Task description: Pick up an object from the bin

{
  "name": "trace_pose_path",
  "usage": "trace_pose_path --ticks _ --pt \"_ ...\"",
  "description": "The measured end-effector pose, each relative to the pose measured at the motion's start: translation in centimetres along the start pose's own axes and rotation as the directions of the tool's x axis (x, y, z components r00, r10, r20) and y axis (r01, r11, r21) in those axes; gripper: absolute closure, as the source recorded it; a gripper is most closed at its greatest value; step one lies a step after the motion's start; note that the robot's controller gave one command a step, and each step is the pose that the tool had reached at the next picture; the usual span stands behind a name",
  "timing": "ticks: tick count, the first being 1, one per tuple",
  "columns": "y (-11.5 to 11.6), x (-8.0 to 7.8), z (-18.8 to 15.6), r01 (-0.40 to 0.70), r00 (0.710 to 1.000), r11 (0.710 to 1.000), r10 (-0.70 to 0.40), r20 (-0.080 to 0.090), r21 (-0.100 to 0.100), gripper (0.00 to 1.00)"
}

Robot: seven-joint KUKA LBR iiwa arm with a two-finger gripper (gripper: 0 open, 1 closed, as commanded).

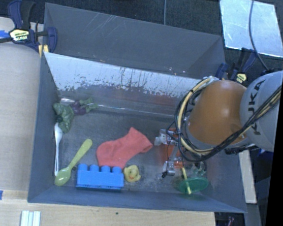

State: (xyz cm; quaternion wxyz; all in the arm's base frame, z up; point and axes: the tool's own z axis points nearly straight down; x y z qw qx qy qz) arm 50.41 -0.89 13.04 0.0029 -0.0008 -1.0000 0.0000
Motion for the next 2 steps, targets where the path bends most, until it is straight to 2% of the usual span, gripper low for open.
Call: trace_pose_path --ticks 1,2 --pt "0.0 -0.4 -0.3 0.002 1.000 1.000 -0.002 0.009 0.000 0.00" --pt "3.2 -6.3 2.6 0.056 0.998 0.998 -0.056 0.013 -0.001 0.00"
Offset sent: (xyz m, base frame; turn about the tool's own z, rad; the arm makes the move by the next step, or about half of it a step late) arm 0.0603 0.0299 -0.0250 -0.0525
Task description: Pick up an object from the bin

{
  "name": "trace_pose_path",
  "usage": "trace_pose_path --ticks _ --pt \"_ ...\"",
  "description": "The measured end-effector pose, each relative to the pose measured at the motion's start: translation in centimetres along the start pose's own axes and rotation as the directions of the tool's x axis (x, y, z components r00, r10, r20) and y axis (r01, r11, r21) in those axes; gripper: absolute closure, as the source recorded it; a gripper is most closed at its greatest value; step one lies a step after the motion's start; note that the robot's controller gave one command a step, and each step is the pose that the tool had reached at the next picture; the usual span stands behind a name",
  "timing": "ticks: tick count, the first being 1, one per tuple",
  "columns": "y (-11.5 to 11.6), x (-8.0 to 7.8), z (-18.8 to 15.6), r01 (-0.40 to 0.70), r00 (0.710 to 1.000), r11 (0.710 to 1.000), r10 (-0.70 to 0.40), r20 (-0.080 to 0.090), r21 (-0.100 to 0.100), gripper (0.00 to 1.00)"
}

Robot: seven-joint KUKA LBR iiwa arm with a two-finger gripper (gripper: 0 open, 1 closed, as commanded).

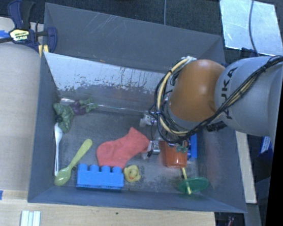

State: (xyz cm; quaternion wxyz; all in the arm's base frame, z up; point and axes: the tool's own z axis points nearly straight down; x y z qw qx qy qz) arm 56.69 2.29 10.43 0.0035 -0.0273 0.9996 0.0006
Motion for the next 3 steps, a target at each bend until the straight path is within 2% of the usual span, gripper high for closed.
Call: trace_pose_path --ticks 1,2,3 --pt "0.6 -3.3 0.8 0.081 0.997 0.997 -0.081 0.004 0.003 0.00" --pt "7.7 -0.7 3.2 0.189 0.982 0.982 -0.189 0.008 0.001 1.00" --pt "7.7 -0.7 3.2 0.189 0.982 0.982 -0.189 0.008 0.001 1.00"
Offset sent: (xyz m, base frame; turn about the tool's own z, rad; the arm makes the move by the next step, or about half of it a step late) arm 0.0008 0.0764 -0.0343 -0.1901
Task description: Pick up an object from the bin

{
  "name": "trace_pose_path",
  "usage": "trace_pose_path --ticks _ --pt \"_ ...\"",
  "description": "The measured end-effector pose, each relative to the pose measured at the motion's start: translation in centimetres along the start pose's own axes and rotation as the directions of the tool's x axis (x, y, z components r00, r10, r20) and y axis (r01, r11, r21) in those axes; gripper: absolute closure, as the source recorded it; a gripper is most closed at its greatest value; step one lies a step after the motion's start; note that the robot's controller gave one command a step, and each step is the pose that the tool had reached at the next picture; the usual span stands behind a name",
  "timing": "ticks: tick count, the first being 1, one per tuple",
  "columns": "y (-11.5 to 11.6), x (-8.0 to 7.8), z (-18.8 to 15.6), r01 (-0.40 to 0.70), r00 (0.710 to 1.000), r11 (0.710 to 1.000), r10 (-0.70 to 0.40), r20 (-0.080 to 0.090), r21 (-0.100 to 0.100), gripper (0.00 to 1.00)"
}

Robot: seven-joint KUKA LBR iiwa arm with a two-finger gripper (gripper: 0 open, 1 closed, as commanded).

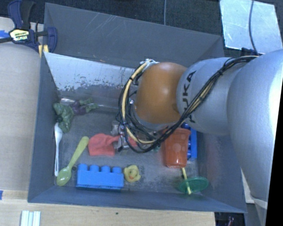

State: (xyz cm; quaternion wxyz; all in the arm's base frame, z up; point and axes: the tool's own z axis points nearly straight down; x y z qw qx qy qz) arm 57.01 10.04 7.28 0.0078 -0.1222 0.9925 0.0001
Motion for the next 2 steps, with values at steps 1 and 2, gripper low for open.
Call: trace_pose_path --ticks 1,2 --pt "0.1 0.0 -7.2 -0.005 1.000 1.000 0.005 -0.005 0.001 1.00" --pt "1.5 -0.3 -15.5 0.078 0.997 0.997 -0.078 -0.010 -0.001 1.00"
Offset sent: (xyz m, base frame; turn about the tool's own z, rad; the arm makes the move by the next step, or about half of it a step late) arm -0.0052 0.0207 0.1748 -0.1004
